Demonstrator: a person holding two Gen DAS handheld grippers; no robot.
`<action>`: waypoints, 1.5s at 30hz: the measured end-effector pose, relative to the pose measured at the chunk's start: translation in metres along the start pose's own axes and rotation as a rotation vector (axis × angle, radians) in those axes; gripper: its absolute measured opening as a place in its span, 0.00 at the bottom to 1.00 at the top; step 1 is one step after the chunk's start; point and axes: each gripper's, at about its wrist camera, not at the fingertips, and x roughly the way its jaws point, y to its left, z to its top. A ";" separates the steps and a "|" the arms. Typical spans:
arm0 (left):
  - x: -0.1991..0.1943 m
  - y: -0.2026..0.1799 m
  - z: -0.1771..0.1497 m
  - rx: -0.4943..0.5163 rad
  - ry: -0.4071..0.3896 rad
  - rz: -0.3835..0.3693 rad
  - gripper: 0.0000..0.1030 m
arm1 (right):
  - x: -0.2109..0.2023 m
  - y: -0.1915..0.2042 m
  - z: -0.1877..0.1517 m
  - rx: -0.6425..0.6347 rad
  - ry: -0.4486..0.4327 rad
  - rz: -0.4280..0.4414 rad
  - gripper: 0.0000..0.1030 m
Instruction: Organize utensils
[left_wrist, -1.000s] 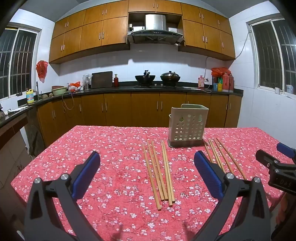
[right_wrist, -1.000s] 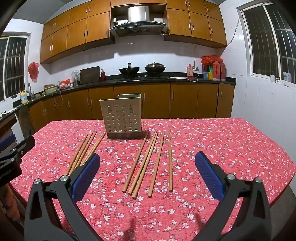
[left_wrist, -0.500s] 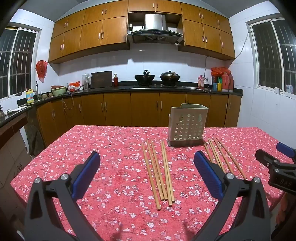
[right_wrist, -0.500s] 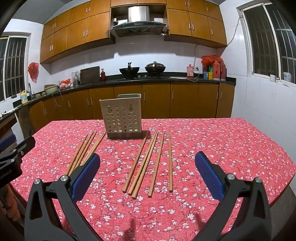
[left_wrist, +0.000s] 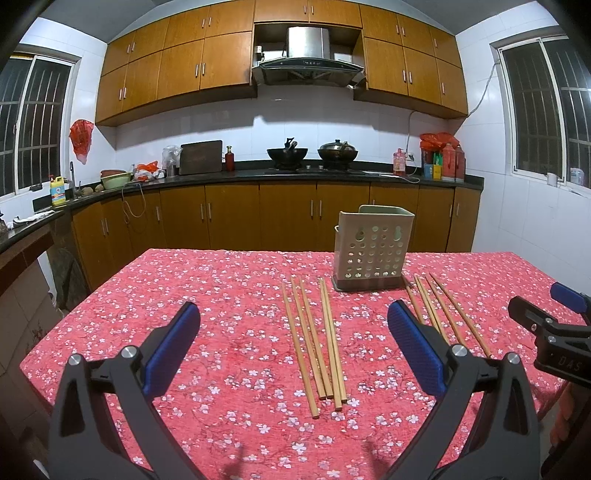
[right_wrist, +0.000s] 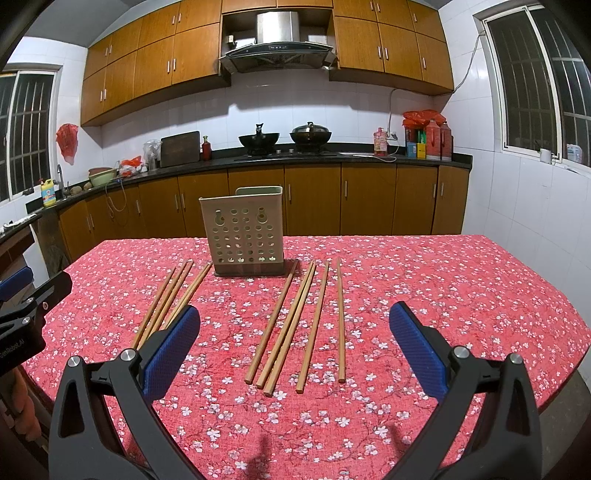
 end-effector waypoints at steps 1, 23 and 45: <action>0.000 0.000 0.000 0.000 0.000 0.000 0.96 | 0.000 0.000 0.000 0.000 0.000 0.000 0.98; 0.000 0.000 0.000 0.000 0.002 0.000 0.96 | -0.001 -0.001 0.001 0.000 0.001 0.001 0.98; 0.001 0.000 -0.001 0.001 0.004 0.001 0.96 | -0.003 -0.003 0.004 0.001 0.002 0.002 0.98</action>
